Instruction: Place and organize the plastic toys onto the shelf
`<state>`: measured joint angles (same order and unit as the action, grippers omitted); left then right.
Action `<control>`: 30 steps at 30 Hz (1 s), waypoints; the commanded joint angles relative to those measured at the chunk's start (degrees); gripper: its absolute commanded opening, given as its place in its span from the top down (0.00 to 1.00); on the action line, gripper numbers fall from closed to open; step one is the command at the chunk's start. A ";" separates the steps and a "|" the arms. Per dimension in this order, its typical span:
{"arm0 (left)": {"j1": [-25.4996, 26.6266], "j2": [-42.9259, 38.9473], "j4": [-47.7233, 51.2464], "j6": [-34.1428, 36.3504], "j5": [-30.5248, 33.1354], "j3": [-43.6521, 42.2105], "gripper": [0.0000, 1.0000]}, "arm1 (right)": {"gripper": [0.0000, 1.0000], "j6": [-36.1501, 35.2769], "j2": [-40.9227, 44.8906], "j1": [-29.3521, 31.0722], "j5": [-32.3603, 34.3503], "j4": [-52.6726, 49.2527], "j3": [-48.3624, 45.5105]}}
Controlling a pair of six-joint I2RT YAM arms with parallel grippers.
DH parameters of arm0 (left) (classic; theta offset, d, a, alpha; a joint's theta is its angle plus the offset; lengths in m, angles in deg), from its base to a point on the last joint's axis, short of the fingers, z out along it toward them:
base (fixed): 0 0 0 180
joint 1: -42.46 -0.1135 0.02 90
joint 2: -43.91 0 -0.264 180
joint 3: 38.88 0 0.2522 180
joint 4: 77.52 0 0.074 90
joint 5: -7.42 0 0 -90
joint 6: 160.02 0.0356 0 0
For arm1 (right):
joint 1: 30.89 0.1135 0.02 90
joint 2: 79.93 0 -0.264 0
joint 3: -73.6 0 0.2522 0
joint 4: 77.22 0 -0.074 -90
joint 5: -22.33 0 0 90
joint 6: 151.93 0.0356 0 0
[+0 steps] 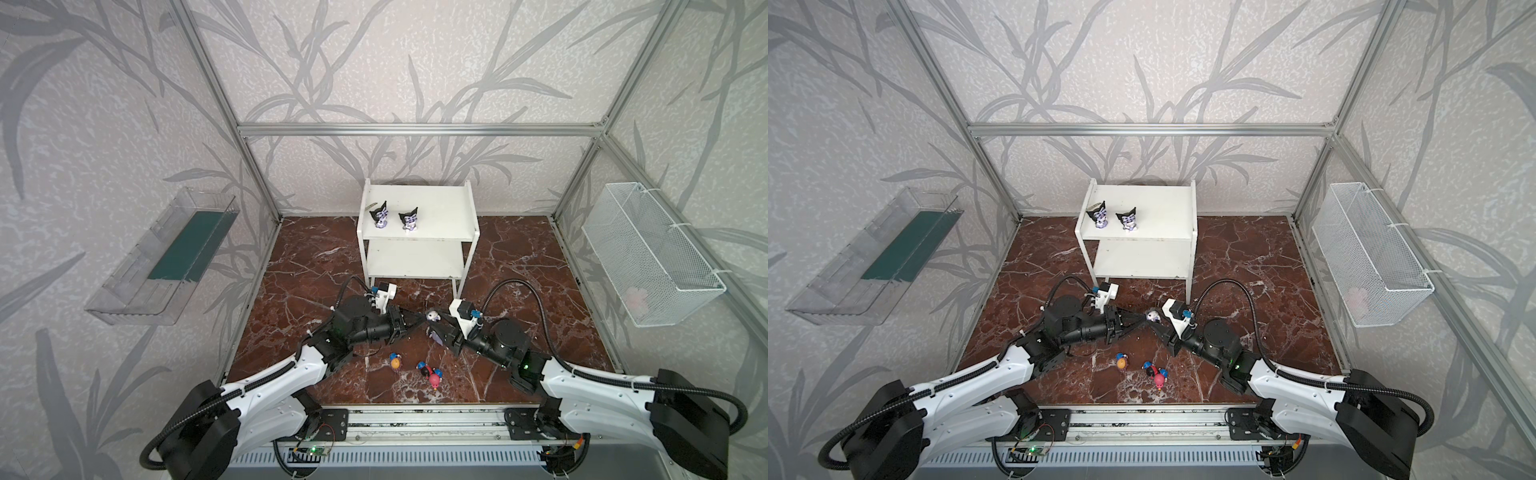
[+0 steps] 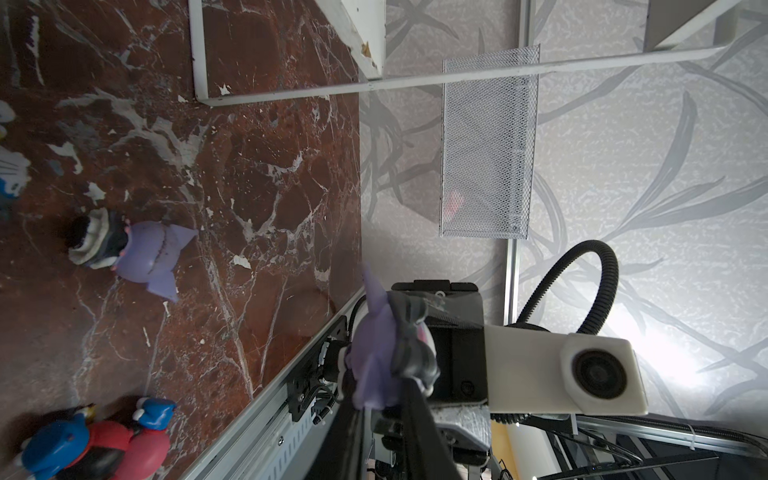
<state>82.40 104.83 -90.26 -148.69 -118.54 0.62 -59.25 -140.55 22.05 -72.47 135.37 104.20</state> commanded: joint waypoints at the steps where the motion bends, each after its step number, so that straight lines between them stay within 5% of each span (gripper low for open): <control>1: -0.51 0.50 -3.38 -1.57 -1.40 -0.50 0.83 | 0.69 -0.43 -0.11 1.19 0.05 3.75 0.61; 10: -2.46 0.09 -4.01 -1.30 0.23 -1.22 1.00 | 0.68 -0.55 0.75 2.06 0.23 3.59 -0.03; 17: -3.13 -1.62 -2.22 1.55 0.38 0.31 1.00 | 0.64 0.30 1.12 2.12 0.05 2.48 -0.14; 24: -3.14 -5.72 8.30 9.60 1.82 2.18 1.00 | 0.36 3.38 1.46 2.16 1.29 -3.25 1.88; 30: -3.18 -9.70 24.98 23.23 4.90 5.31 1.00 | 0.20 8.27 3.34 1.37 1.90 -13.54 5.02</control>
<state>79.38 97.25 -75.70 -134.74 -115.77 2.72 -54.64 -139.26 23.85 -70.90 127.35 106.06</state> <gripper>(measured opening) 0.048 0.787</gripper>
